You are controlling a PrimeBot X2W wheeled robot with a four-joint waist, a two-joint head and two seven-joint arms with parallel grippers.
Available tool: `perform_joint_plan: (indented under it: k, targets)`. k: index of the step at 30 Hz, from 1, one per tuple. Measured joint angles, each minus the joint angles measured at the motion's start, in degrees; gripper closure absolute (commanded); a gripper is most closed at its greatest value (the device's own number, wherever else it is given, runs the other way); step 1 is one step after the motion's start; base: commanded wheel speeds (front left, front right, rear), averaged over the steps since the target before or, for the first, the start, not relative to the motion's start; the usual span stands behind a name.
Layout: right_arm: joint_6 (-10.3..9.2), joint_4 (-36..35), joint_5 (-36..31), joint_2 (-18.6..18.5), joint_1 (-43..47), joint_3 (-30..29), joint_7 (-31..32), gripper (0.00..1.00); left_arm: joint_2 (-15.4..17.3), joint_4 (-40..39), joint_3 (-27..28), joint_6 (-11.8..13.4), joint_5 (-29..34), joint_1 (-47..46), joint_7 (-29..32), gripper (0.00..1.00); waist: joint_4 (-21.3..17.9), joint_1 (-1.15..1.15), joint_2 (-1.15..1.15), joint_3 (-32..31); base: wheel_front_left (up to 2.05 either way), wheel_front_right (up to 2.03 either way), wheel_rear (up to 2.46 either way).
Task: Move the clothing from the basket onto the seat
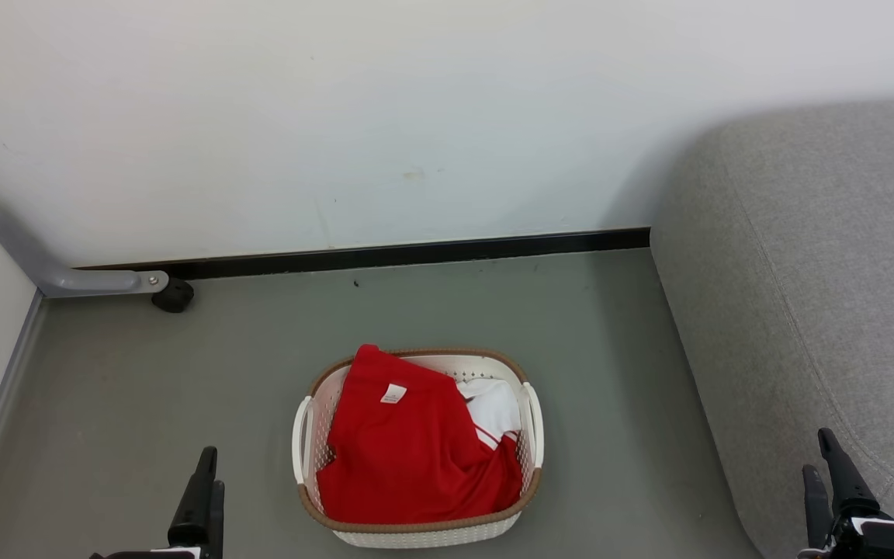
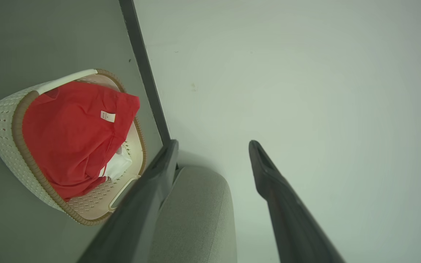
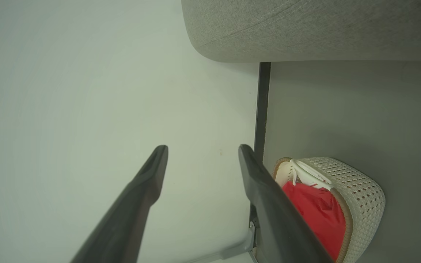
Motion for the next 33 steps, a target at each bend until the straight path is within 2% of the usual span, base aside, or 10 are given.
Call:
perform_joint_plan:
  k: [9,17,27,33]
  targets:
    - [0.00,-0.20,-2.16,-0.18,-0.10,1.00,-1.74,0.00,0.01,-0.05,-1.08,0.00,0.64,-0.04,-1.96,0.00,-0.01,0.00,0.00,0.01,0.00,0.00,0.00]
    - [0.00,-0.78,-6.62,-1.07,-0.41,2.29,-3.31,0.00,0.03,-0.10,-1.67,0.00,3.20,-0.54,-3.50,0.00,0.02,0.00,0.00,-0.11,0.00,0.00,0.00]
    - [0.00,-1.97,-14.46,-1.77,-1.58,3.47,-5.14,0.00,0.15,-0.11,-1.66,0.00,10.28,-1.13,-5.36,0.00,0.10,0.00,0.00,-0.34,0.00,0.00,0.00]
    - [-0.12,-2.64,-21.85,-2.82,-2.30,5.83,-6.49,0.00,0.44,-0.31,-2.52,0.66,17.42,-2.10,-6.73,0.00,0.24,0.00,0.00,-0.53,0.00,0.00,0.00]
